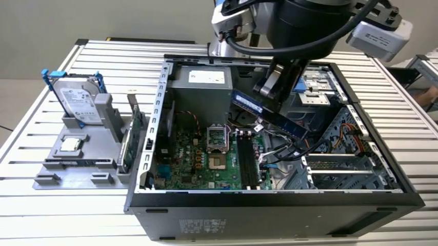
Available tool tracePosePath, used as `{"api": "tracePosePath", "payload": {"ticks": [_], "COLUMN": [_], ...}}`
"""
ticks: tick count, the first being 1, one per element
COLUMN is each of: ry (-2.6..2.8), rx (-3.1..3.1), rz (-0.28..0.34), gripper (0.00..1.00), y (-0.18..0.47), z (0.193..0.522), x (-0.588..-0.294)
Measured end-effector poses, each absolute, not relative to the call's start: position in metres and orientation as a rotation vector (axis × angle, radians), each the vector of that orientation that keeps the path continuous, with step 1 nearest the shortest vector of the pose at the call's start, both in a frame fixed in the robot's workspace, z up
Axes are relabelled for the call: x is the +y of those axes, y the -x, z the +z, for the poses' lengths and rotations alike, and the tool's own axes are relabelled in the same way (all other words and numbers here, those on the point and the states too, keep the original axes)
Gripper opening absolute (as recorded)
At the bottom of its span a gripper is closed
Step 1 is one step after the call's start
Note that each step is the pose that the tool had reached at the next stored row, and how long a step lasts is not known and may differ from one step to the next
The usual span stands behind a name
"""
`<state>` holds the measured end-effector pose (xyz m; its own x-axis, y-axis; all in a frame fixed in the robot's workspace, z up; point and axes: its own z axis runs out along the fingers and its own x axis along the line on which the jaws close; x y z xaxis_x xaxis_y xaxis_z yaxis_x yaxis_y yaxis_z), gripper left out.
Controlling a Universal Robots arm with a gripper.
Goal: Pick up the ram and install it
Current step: 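Insert the ram into the slot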
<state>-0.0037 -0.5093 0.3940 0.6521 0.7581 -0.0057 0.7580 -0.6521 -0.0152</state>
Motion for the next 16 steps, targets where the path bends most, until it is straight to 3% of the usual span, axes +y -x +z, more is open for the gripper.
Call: {"api": "tracePosePath", "payload": {"ticks": [16], "ry": [2.957], "rx": [-1.024], "rz": [0.016], "gripper": [0.0], "y": [0.0037], "z": [0.3937], "x": [-0.5093]}}
